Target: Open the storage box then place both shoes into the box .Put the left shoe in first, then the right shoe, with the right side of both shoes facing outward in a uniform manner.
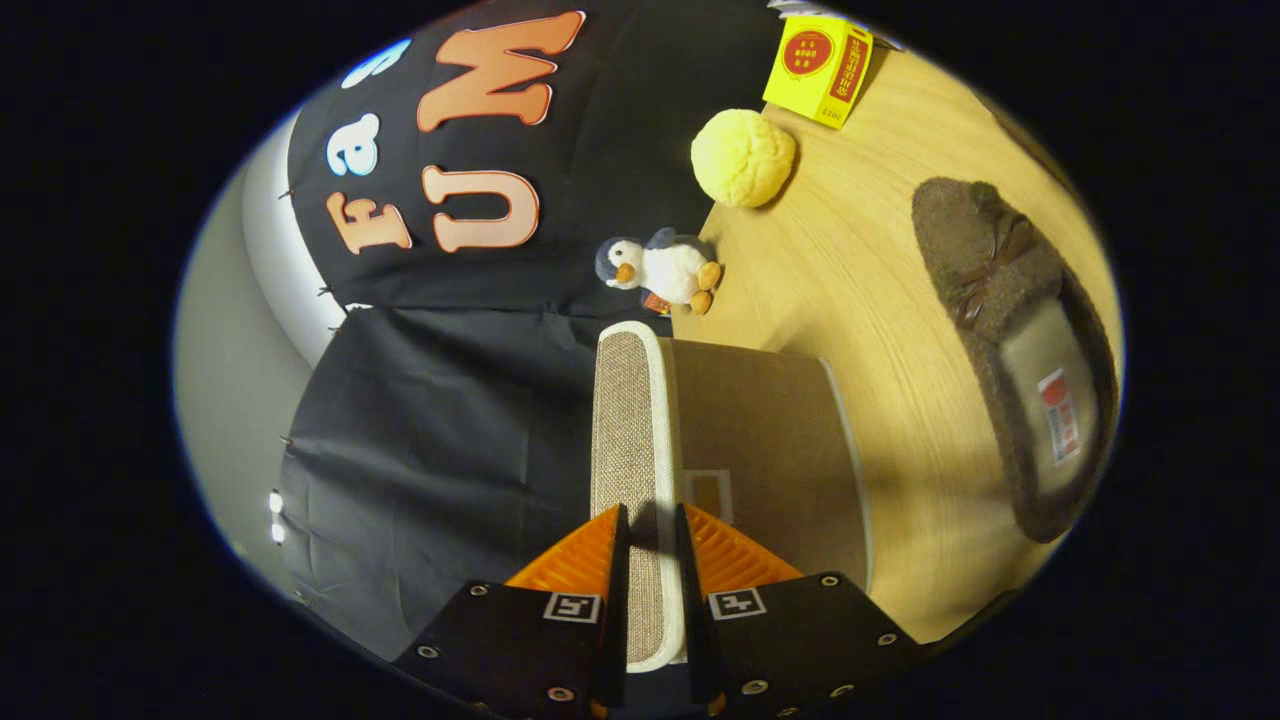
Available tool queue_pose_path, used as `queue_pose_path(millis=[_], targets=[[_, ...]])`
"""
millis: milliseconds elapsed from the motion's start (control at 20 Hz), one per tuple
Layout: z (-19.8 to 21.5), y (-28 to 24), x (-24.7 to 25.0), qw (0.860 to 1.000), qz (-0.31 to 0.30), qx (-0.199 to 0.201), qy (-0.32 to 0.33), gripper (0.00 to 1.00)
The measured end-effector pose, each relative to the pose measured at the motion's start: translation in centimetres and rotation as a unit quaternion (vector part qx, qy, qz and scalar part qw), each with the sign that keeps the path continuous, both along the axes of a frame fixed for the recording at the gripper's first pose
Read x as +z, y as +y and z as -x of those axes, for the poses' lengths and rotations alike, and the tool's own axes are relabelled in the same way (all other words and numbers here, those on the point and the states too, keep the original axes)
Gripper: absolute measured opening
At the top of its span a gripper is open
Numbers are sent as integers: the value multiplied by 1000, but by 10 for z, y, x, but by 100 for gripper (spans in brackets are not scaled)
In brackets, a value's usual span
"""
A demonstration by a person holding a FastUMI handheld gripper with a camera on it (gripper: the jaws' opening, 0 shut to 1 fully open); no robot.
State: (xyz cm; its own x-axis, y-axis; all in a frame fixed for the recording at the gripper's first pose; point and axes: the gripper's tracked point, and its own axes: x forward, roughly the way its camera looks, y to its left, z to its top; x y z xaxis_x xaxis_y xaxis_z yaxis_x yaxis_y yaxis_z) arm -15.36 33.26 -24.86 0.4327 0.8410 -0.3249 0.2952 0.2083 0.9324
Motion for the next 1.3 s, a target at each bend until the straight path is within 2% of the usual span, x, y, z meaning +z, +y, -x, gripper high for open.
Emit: queue_pose_path(millis=[100,350,650,1050,1300], targets=[[-4,5,17,1000,-24,-7,-4,25],[-14,34,64,998,-42,21,-45,25],[-24,77,120,991,-50,73,-96,25],[-18,157,148,976,-30,163,-143,24],[-24,197,152,971,-3,177,-162,25]])
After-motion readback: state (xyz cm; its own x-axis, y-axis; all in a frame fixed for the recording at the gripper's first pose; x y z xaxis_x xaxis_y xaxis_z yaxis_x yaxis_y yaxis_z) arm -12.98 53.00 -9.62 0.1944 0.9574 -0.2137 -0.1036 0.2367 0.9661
